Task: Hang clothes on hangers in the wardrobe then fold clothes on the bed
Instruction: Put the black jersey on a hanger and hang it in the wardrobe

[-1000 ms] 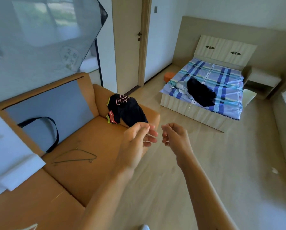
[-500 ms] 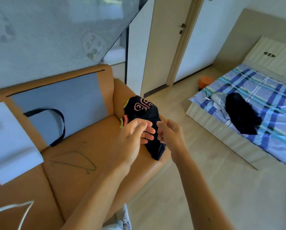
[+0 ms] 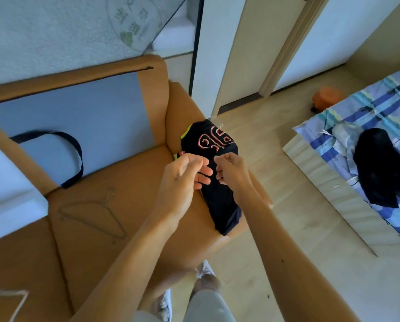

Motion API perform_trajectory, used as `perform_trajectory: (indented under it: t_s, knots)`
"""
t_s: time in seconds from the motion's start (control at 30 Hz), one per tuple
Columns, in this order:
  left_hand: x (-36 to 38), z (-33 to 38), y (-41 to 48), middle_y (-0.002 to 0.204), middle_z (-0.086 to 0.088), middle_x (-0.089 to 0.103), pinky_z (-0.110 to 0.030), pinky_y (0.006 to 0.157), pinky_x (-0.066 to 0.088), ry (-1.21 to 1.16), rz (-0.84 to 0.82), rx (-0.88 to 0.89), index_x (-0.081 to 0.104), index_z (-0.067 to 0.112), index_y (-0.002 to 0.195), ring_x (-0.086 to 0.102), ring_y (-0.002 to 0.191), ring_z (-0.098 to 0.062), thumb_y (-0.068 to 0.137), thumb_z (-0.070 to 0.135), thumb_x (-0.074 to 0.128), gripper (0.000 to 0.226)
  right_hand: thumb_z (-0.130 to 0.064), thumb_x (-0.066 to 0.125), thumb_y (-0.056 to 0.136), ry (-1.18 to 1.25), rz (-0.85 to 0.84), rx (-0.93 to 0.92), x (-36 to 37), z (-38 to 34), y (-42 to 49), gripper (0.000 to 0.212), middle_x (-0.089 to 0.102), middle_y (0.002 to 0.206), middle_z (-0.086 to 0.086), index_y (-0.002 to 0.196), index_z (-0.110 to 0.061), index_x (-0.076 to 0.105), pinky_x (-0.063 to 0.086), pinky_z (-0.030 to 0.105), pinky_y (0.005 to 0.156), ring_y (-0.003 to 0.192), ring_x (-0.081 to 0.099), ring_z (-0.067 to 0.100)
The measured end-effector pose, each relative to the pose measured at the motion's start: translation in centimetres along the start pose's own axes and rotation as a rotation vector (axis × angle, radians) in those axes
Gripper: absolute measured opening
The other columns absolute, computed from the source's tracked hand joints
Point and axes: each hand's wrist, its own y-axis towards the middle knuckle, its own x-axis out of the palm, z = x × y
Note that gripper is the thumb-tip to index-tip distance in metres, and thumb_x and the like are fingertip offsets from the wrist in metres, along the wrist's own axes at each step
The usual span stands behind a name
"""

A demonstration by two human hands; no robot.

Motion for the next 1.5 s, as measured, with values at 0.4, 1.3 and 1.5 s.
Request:
perform_trajectory:
  t_s: [0.4,1.3,1.5]
  knots:
    - [6.4,-3.4,15.7,0.08,0.005,0.072,-0.026,0.07,0.052,0.03,0.155,-0.149,0.067,0.023,0.092,0.067,0.073,-0.009,0.104,0.023,0.047,0.023,-0.032,0.07,0.083,-0.325,0.026,0.168,1.9,6.9,23.5,0.052,0.041,0.126,0.007,0.124,-0.016,0.042,0.042,0.036,0.079,0.101,0.052,0.027]
    - [7.0,-8.8,21.0,0.092,-0.006,0.074,-0.028,0.075,0.051,0.005,0.324,-0.369,0.069,0.013,0.098,0.067,0.08,-0.014,0.103,0.02,0.046,0.025,-0.018,0.065,0.082,-0.787,-0.316,-0.106,0.7,13.1,35.5,0.02,0.069,0.084,0.006,0.101,-0.02,0.072,0.049,0.031,0.067,0.082,0.066,0.03]
    - [5.2,-6.5,18.9,0.125,-0.002,0.06,-0.042,0.092,0.057,-0.162,0.4,-0.539,0.057,0.023,0.122,0.062,0.113,-0.023,0.102,0.042,0.049,0.029,-0.006,0.065,0.082,-0.378,-0.415,-0.444,-0.1,2.3,23.4,0.012,0.065,0.07,-0.004,0.084,-0.017,0.066,0.045,0.017,0.055,0.062,0.059,0.003]
